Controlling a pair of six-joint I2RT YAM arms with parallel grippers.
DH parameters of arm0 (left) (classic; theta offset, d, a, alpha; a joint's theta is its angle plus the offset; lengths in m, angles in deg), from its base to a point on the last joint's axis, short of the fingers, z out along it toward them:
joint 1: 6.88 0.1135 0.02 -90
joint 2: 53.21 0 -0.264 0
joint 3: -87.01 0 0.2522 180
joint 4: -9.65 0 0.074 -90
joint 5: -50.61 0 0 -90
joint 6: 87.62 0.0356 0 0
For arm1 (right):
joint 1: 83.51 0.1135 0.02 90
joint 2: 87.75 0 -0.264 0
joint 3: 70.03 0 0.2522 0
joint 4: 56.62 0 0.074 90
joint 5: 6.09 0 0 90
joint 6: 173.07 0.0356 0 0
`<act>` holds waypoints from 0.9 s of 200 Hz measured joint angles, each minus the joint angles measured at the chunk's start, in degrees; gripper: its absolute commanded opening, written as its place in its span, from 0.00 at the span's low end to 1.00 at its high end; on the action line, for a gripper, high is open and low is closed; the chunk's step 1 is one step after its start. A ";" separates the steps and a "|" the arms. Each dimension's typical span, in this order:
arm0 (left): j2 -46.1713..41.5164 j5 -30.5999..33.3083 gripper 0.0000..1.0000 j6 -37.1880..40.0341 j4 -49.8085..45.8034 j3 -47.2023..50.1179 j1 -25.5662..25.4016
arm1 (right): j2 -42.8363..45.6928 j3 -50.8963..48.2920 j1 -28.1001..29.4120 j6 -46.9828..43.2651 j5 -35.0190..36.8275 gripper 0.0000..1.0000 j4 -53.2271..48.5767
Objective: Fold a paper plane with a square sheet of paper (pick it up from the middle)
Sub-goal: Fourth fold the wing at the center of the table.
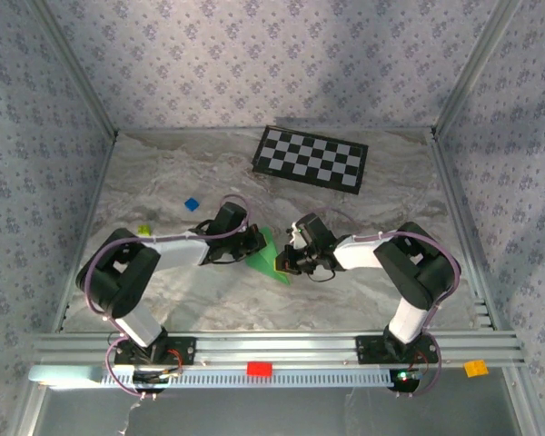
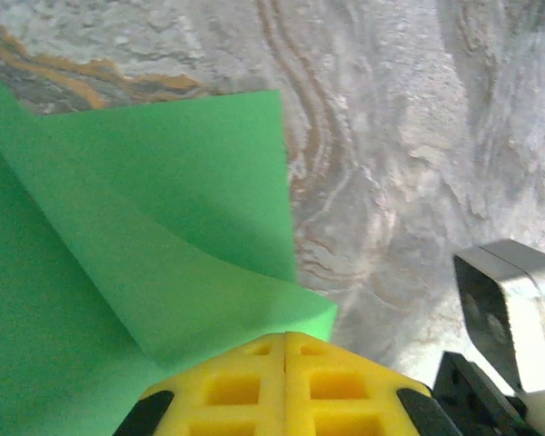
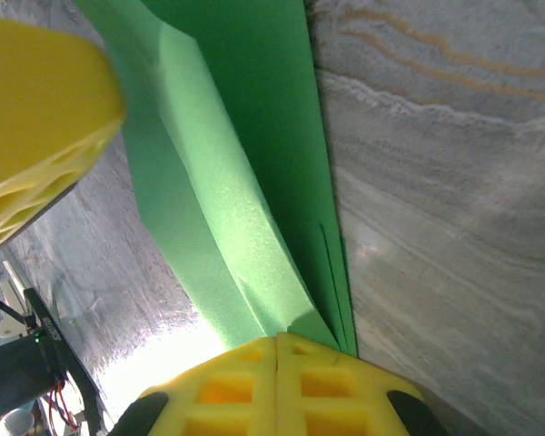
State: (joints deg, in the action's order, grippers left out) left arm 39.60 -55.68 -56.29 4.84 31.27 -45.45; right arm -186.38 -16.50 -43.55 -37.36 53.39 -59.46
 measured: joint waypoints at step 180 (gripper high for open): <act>5.64 -0.63 0.00 1.25 -3.26 -2.25 -2.34 | 2.80 -0.31 -0.09 0.09 1.14 0.06 -2.73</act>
State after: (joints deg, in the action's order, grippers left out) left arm 45.24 -56.31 -55.05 1.59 29.02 -47.79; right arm -183.59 -16.80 -43.63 -37.27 54.53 -62.19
